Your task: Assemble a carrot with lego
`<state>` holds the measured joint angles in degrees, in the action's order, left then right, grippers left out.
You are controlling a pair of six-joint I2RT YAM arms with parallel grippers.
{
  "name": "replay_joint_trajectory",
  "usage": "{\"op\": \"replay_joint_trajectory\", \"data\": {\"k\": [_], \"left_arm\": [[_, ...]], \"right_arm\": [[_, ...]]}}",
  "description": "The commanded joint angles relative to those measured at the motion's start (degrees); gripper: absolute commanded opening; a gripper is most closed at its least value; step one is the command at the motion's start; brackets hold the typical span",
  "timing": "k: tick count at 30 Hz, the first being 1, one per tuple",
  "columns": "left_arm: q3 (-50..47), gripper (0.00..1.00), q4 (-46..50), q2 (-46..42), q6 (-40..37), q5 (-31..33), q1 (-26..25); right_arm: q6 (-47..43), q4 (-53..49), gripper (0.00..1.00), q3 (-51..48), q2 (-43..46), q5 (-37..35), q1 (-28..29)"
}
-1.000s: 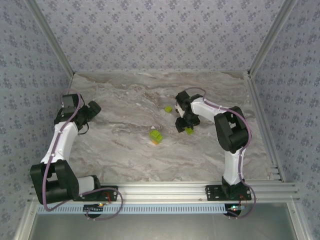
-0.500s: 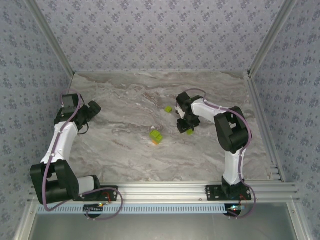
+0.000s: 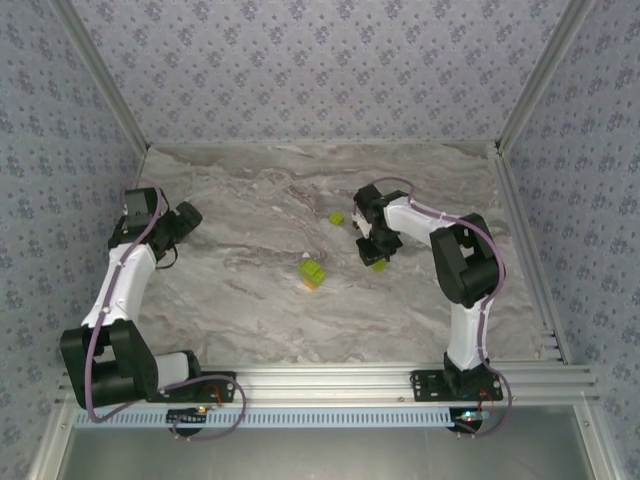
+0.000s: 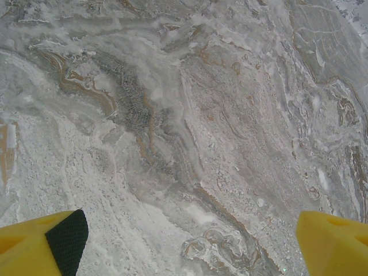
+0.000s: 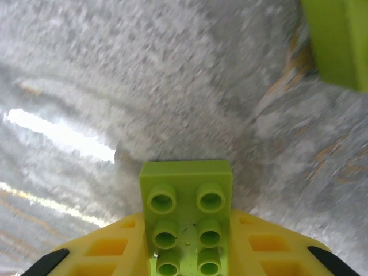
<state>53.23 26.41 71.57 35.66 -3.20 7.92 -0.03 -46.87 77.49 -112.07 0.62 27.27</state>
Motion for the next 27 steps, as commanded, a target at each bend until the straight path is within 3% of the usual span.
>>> {"op": "replay_joint_trajectory", "data": {"k": [1,7,14,20,27], "left_arm": [[1.66,0.95,0.76,-0.22,0.15,-0.23,0.39],[1.64,0.95,0.69,-0.29,0.28,-0.58,0.38],[1.65,0.95,0.72,-0.62,0.29,-0.68,0.36],[1.61,0.95,0.81,-0.91,0.19,-0.68,0.39],[1.44,0.95,0.74,-0.97,0.27,-0.64,0.34]], "right_arm": [[-0.4,-7.57,0.32,3.45,4.44,1.5,1.9],[-1.36,-18.21,0.33,13.4,6.85,3.39,6.97],[-1.29,-25.74,0.33,26.34,3.01,4.35,14.96],[-1.55,-28.12,0.33,33.32,-2.05,4.82,19.39],[-2.19,-26.85,0.33,34.74,-5.13,6.65,20.56]]}}
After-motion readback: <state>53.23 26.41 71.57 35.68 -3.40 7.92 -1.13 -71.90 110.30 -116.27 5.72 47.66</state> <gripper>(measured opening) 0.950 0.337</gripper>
